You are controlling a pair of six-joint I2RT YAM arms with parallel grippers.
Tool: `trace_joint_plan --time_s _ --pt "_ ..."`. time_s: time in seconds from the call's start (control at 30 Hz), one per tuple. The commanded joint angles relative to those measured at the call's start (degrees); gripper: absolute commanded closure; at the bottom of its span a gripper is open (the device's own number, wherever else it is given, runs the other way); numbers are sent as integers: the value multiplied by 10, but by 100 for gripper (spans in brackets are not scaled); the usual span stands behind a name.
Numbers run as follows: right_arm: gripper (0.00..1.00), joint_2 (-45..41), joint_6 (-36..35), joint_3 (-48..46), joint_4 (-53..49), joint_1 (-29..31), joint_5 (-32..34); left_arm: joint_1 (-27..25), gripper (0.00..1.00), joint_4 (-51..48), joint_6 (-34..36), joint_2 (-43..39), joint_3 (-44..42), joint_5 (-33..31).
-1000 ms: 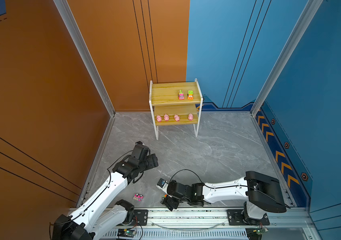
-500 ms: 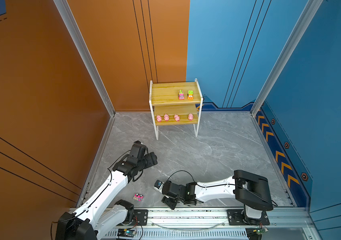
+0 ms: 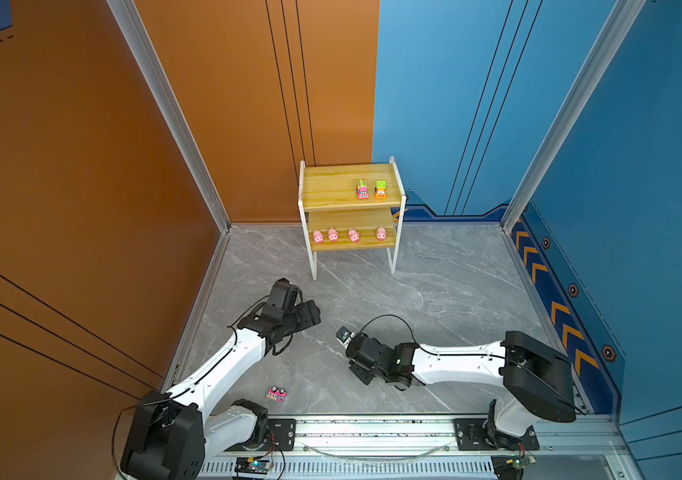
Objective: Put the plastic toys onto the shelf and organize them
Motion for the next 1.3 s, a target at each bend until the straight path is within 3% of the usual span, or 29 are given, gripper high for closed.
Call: trace_joint_plan --time_s 0.0,0.17,0.3,0.4,0.6,0.77,0.93,1.13,1.27 --pt "68 24 -38 3 -26 -14 188 2 15 27 7 15 -9 11" --pt "69 134 -48 52 -16 -9 362 1 15 41 7 23 -13 10" --pt "66 189 2 84 -18 6 392 2 15 44 8 18 -17 5" --pt "58 208 38 110 -30 34 384 3 15 49 8 13 -22 4" --pt "42 218 91 146 -37 69 308 6 15 55 7 6 -30 6" --pt "35 198 104 147 -18 80 263 11 15 55 6 -12 -41 5" --pt "30 86 78 60 83 62 198 15 15 49 8 -29 -47 5" --pt "26 -80 15 -84 197 -2 61 -3 15 48 26 -33 -43 -2" --pt "27 -125 -1 -141 211 -52 -45 -42 9 28 54 -33 -20 -30"
